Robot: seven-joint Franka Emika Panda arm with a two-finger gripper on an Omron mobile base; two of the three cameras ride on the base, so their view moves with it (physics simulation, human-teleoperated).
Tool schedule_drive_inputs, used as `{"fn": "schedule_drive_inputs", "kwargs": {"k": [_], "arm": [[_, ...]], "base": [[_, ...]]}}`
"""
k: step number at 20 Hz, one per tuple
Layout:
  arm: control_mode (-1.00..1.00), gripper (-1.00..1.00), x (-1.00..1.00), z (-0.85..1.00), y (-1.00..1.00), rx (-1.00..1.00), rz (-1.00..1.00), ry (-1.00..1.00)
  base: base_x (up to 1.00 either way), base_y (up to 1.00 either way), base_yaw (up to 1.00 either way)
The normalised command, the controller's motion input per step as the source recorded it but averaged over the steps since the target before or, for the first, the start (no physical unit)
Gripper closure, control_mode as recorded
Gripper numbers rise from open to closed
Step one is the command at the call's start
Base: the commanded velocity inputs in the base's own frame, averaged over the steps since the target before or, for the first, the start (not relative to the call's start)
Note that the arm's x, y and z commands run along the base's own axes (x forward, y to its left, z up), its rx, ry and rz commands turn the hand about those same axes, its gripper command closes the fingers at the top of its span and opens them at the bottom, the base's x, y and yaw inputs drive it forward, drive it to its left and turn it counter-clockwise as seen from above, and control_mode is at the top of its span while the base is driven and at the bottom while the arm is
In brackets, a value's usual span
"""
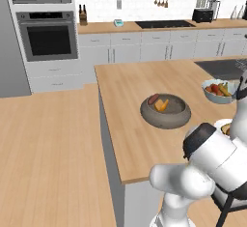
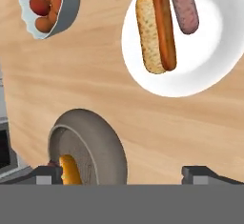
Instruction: Place one bun and one sausage from the bowl on each plate.
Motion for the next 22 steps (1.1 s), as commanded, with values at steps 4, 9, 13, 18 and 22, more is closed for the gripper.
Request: {"fn": "schedule_drive_inputs", "kwargs": {"k": [4,9,13,18,22], "arm": [[-1.0,-1.0,0.9,0.1,1.0,-0.19,0.02,-0.07],[-1.0,-1.0,0.88,0.09,0.95,-0.1,0.23,0.07],[-1.0,-1.0,0.34,0.74,0.32,-0.12,0.42,0.46],[-1.0,-1.0,0.07,0.02,0.09,-0.08,0.15,0.14],[-1.0,-1.0,0.19,-0.84,0.25,0.0,0.08,0.05]], "base": [[0.0,0.0,0.0],[0.0,0.0,0.0],[0.0,0.0,0.0],[0.0,0.0,0.0],[0.0,0.0,0.0]]}}
